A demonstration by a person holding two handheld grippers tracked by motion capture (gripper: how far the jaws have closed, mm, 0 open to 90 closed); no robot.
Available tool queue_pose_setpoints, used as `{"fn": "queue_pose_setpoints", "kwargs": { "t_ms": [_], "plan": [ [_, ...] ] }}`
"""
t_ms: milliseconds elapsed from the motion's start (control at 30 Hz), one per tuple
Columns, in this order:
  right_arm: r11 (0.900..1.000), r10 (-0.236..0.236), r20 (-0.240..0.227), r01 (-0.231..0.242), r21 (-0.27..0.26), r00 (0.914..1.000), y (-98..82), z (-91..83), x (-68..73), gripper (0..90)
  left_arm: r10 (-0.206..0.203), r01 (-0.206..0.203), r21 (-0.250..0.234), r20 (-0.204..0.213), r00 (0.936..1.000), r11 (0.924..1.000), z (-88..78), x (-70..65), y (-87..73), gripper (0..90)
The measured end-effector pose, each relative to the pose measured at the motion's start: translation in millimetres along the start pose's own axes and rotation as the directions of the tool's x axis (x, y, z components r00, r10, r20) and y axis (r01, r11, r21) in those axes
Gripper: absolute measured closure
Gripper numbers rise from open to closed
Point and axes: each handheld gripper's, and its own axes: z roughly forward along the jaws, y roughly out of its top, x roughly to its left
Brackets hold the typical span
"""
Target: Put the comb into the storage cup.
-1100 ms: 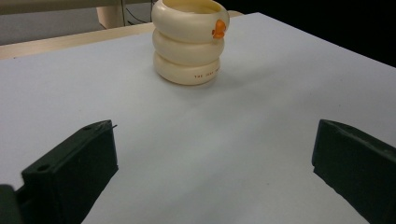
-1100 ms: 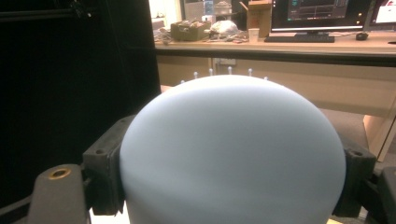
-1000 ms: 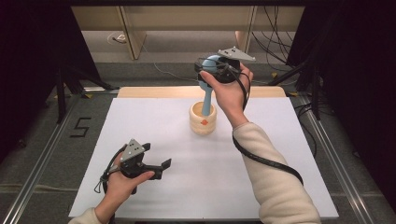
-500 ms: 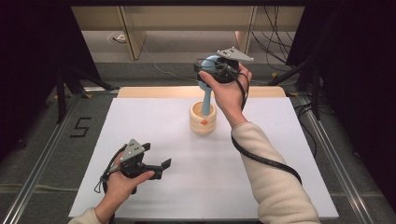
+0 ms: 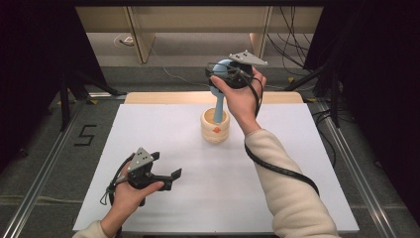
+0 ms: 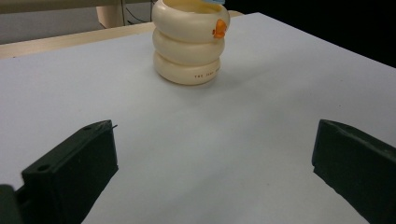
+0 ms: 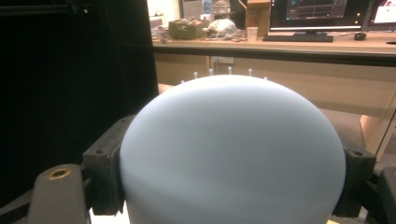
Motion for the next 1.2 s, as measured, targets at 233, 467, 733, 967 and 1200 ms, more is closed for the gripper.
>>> {"fn": "queue_pose_setpoints", "kwargs": {
  "t_ms": [233,467,733,967,1200],
  "plan": [
    [1.000,0.002,0.001,-0.002,0.003,1.0000,-2.0,2.3,-0.8,20.6,-0.002,0.002,0.000,0.000,1.0000,1.0000,0.1,0.1,0.0,0.0],
    [1.000,-0.001,0.003,0.001,0.002,1.0000,-2.9,4.2,-1.6,20.6,0.000,0.000,0.001,0.002,1.0000,1.0000,0.2,-0.1,0.0,0.0],
    [1.000,-0.002,0.005,0.002,0.006,1.0000,-4.5,7.8,-2.0,20.6,-0.001,0.001,0.001,0.000,1.0000,1.0000,0.5,0.0,-0.1,0.0],
    [1.000,-0.004,0.002,0.004,0.007,1.0000,-6.4,10.6,-1.5,20.7,-0.002,0.002,0.001,0.002,1.0000,1.0000,0.5,0.1,-0.1,0.0],
    [1.000,-0.004,0.002,0.004,0.009,1.0000,-9.1,13.7,-1.6,20.6,0.002,-0.002,0.002,0.002,1.0000,1.0000,0.6,-0.1,-0.1,0.0]
  ]
}}
